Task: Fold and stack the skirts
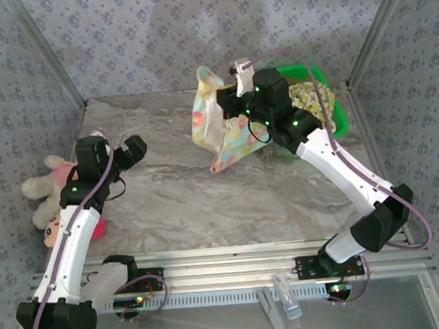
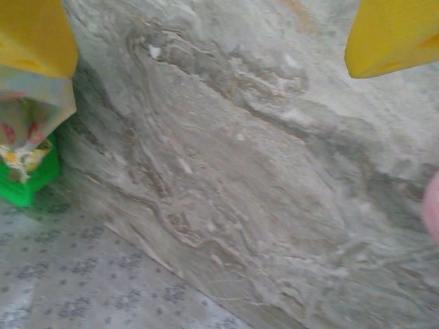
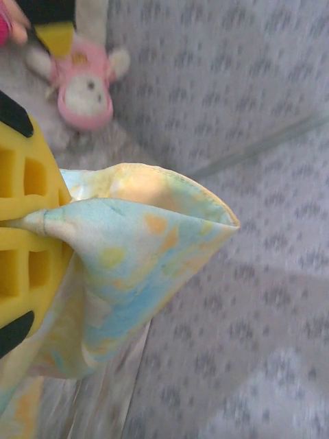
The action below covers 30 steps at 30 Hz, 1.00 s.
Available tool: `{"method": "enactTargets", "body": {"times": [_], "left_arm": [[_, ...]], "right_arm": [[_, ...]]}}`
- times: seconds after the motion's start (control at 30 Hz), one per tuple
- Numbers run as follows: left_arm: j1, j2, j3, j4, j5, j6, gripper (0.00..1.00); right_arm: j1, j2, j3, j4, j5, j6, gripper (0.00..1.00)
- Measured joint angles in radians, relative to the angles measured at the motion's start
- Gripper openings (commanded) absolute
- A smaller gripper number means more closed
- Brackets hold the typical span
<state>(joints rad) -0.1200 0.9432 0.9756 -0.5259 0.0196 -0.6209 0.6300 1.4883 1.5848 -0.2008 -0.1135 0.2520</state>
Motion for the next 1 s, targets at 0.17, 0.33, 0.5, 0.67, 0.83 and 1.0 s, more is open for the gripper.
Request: {"method": "enactTargets", "body": {"times": [0.17, 0.33, 0.5, 0.67, 0.83, 1.0], "left_arm": [[0.000, 0.029, 0.026, -0.071, -0.060, 0.026, 1.00], [-0.002, 0.097, 0.032, -0.074, -0.008, 0.029, 1.00], [-0.084, 0.200, 0.032, -0.049, 0.048, 0.025, 1.00], [-0.178, 0.261, 0.032, -0.050, 0.046, 0.017, 1.00], [-0.183, 0.261, 0.020, -0.046, 0.039, 0.002, 1.00], [-0.183, 0.265, -0.005, -0.047, 0.042, 0.002, 1.00]], "right_arm": [[-0.030, -0.043, -0.086, 0.068, -0.130, 0.034, 0.00], [-0.184, -0.112, -0.356, 0.151, -0.249, 0.066, 0.28], [-0.349, -0.041, -0.578, 0.112, -0.213, 0.073, 0.83], [-0.346, -0.076, -0.626, 0.026, -0.113, 0.075, 1.00], [-0.333, -0.248, -0.736, 0.022, -0.058, 0.102, 1.00], [-0.330, -0.338, -0.850, 0.020, -0.061, 0.141, 0.99]]}}
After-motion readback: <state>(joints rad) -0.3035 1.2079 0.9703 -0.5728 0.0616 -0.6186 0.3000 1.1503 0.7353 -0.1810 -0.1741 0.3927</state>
